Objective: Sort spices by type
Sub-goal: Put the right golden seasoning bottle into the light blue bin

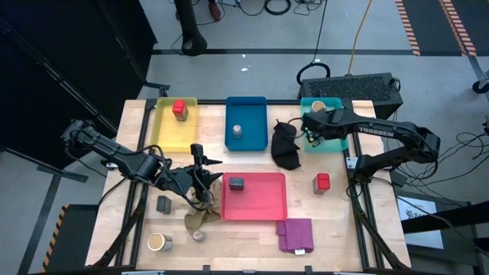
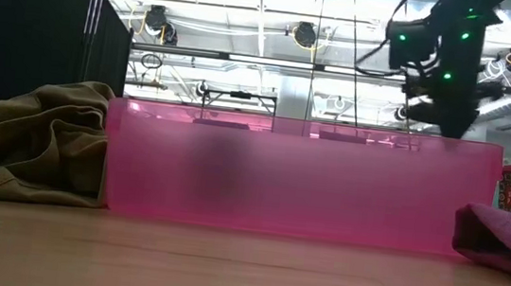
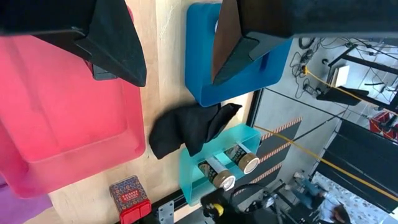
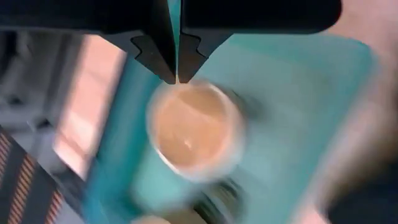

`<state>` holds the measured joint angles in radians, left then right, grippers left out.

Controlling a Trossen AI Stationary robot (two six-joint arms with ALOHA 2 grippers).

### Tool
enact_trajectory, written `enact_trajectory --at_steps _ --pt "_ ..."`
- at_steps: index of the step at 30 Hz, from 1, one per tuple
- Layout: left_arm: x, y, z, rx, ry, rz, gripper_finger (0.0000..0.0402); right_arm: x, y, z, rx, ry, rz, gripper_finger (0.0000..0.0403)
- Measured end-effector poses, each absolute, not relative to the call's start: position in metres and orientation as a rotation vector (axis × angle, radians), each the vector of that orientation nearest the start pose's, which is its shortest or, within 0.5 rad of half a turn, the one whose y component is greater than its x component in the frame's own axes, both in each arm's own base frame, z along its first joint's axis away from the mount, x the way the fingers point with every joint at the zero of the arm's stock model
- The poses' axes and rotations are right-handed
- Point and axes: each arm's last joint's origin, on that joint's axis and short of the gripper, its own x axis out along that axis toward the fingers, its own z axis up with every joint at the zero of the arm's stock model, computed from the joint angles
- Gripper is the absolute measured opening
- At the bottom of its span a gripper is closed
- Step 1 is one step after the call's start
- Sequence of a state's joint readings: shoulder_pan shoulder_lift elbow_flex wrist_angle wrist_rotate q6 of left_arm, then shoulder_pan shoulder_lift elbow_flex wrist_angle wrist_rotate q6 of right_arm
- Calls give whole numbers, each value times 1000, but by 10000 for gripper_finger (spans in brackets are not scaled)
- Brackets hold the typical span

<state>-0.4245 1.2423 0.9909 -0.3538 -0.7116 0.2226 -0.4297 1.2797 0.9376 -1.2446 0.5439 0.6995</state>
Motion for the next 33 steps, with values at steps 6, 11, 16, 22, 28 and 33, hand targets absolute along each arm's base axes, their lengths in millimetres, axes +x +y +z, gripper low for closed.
enact_trajectory --at_steps 6,11,16,22,28,33 --pt "245 -90 300 543 544 221 189 147 -84 243 459 1453 -1457 0" --pt "245 -90 300 544 544 221 189 154 -87 227 443 1400 -1362 0" --pt "245 -90 300 543 544 222 189 161 -90 217 454 1312 -1340 0" --pt "245 -90 300 544 544 221 189 164 -98 214 447 1250 -1340 0" --pt "245 -90 300 543 544 221 189 162 -106 207 417 1234 -1351 0" --pt "245 -90 300 544 544 221 189 163 -110 207 412 1212 -1335 0"
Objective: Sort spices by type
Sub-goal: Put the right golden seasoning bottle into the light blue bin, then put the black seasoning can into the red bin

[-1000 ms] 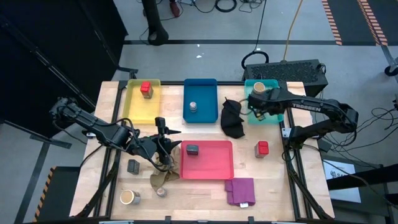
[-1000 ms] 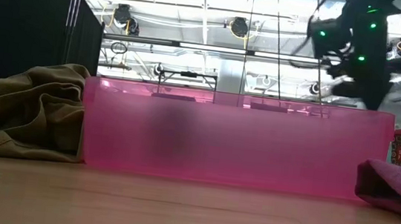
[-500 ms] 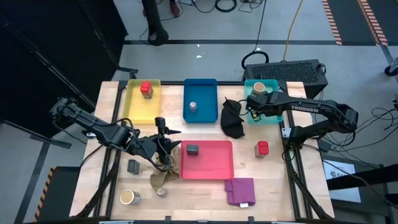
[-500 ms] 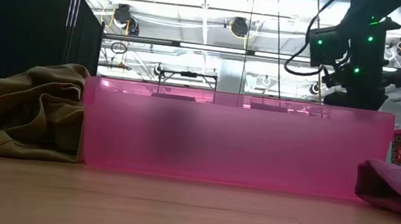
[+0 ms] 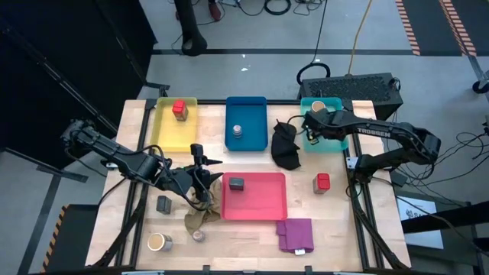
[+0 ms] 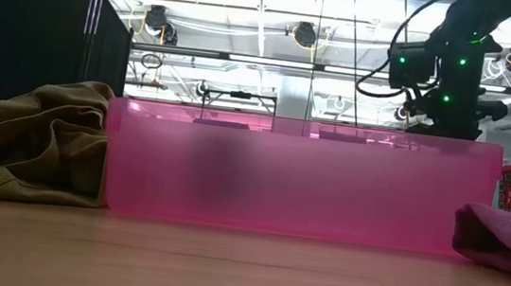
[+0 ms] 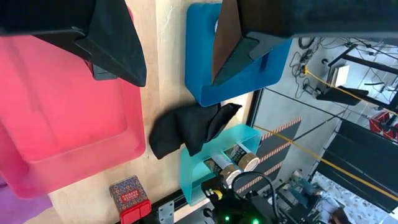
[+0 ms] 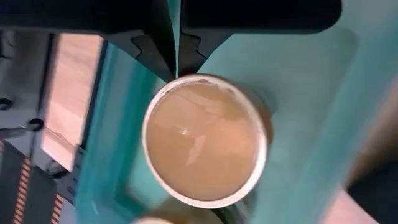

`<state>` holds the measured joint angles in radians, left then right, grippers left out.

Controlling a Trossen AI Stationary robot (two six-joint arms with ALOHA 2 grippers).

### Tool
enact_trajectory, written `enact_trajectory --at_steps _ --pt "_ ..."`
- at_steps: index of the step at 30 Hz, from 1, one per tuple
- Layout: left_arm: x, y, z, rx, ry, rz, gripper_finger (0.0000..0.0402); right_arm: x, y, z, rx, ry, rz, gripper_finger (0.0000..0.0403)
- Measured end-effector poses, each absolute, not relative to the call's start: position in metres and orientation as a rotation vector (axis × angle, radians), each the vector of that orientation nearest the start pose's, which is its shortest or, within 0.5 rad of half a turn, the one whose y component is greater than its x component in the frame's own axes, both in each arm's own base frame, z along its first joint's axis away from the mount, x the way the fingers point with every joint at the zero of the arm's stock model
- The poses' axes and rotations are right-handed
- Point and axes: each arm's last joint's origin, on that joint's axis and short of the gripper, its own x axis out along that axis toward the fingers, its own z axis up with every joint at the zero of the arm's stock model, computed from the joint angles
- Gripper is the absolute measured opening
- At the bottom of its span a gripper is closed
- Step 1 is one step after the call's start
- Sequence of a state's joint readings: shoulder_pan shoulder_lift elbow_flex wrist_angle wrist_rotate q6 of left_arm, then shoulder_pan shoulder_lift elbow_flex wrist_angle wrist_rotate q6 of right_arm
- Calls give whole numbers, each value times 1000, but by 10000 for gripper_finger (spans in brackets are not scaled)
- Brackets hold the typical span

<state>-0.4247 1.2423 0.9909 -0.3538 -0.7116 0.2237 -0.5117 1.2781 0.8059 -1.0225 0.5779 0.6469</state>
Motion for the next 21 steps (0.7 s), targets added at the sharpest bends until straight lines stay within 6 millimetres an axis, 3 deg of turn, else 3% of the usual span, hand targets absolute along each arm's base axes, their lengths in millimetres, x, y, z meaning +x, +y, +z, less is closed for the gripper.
enact_trajectory --at_steps 6,12,21 --pt "245 -90 300 545 544 221 189 171 -113 207 458 1148 -1273 0" --pt "245 -90 300 545 544 221 189 167 -110 206 480 1178 -1305 0" --pt "246 -90 300 510 535 230 189 161 -85 228 477 1044 -1242 0"
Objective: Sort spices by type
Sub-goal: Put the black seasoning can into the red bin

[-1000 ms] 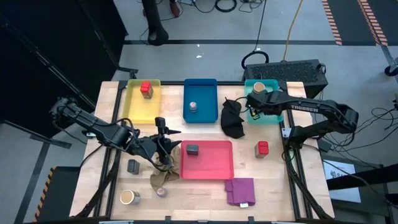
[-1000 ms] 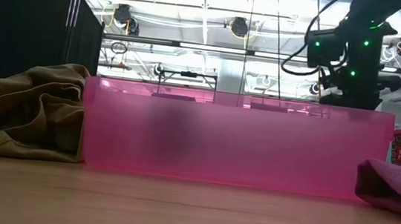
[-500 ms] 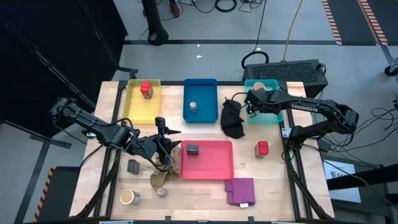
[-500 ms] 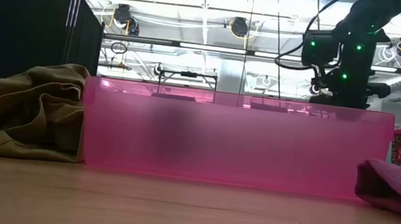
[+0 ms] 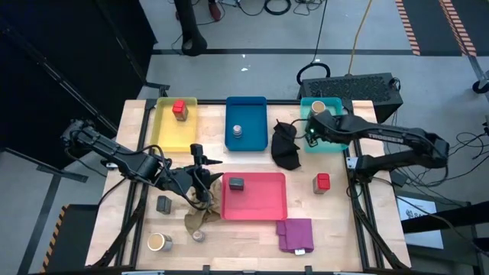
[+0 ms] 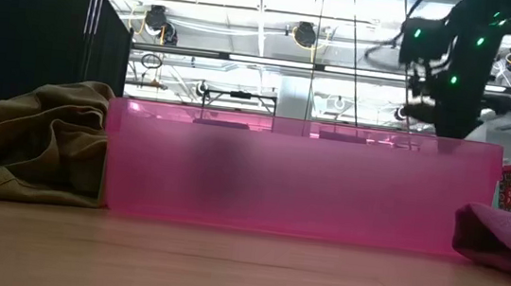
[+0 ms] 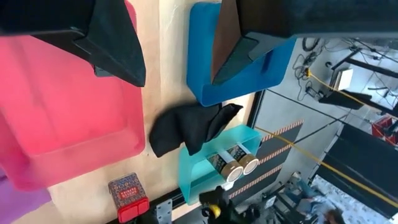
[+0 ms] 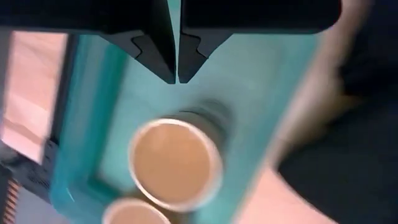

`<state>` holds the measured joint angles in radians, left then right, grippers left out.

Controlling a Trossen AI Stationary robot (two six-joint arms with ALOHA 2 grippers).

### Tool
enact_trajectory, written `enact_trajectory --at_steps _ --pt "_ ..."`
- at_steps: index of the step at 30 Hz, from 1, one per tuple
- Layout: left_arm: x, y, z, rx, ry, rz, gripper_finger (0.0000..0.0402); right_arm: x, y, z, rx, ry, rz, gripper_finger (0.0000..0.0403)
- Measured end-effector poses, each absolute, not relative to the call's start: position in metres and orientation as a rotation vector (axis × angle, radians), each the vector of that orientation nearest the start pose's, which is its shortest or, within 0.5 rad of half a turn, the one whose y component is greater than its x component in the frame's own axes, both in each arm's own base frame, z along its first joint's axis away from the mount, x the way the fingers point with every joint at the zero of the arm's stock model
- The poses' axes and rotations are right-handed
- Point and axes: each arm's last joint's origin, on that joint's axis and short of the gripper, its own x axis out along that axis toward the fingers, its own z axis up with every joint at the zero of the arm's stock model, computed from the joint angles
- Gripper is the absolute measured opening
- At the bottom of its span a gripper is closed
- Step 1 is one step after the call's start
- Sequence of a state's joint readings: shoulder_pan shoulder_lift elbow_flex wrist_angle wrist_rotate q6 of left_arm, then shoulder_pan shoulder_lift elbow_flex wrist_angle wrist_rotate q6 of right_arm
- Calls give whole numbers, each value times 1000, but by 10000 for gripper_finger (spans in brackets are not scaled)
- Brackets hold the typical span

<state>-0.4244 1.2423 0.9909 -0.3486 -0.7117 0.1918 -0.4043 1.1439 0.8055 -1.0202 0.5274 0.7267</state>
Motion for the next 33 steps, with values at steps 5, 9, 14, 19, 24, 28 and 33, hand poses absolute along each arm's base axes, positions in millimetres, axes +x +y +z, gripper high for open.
enact_trajectory --at_steps 5,9,14,19,24,28,33 --pt "246 -91 301 448 513 246 189 172 -60 249 417 835 -1044 0" --pt "247 -91 302 357 491 267 189 190 -38 262 338 689 -840 0" --pt "244 -94 299 182 495 284 189 208 -12 271 200 594 -631 0" --pt "242 -102 298 56 498 213 189 216 9 278 83 523 -488 0" --pt "240 -107 298 -53 496 192 189 216 20 279 33 522 -425 0" --pt "239 -110 298 -123 489 198 189 215 23 279 -26 535 -397 0" --pt "239 -111 298 -227 480 220 189 216 20 282 -121 531 -385 0"
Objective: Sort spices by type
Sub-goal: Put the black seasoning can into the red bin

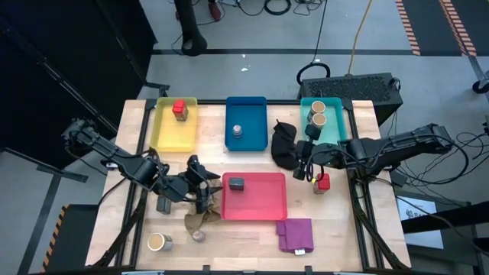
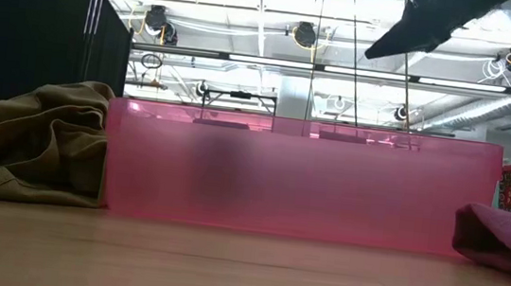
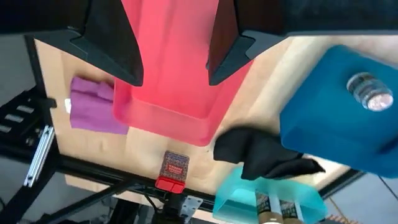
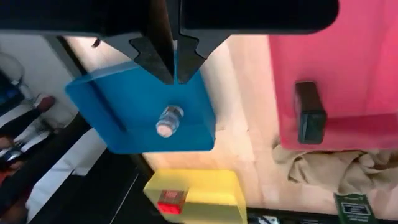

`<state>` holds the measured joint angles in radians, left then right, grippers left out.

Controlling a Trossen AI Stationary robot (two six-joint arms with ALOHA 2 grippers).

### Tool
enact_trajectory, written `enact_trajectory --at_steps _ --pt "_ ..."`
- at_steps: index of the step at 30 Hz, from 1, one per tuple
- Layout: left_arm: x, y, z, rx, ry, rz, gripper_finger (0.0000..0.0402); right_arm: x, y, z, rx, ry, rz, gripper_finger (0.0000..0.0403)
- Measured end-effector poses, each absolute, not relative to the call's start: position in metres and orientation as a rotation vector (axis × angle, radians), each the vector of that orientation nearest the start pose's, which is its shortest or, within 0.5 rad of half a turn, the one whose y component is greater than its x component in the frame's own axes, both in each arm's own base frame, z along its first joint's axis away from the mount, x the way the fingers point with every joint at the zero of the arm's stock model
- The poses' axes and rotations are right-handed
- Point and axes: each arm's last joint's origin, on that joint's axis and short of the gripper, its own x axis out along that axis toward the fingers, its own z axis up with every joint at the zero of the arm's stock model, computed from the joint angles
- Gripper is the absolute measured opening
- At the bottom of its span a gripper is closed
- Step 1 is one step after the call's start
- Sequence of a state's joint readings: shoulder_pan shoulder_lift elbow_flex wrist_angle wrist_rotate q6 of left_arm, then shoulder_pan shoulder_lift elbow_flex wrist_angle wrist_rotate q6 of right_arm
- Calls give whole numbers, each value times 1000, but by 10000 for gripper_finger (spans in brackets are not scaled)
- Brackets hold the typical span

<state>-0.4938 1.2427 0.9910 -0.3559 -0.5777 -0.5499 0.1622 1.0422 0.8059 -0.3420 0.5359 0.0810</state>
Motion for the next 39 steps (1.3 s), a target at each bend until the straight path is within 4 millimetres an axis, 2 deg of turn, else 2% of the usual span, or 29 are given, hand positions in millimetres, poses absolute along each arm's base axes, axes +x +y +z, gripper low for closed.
enact_trajectory --at_steps 7,14,24,31,35,39 --pt "239 -111 298 -313 489 209 189 220 14 288 -153 470 -412 0" --pt "238 -117 289 -467 566 198 189 220 14 288 -62 448 -431 0" --pt "221 -145 272 -664 784 199 189 218 31 288 70 419 -385 0" --pt "211 -159 283 -786 1015 324 189 217 40 288 121 407 -361 0" --pt "200 -161 288 -844 1206 417 189 217 43 288 123 407 -352 0" --pt "195 -160 287 -909 1308 465 189 217 43 288 100 411 -347 0"
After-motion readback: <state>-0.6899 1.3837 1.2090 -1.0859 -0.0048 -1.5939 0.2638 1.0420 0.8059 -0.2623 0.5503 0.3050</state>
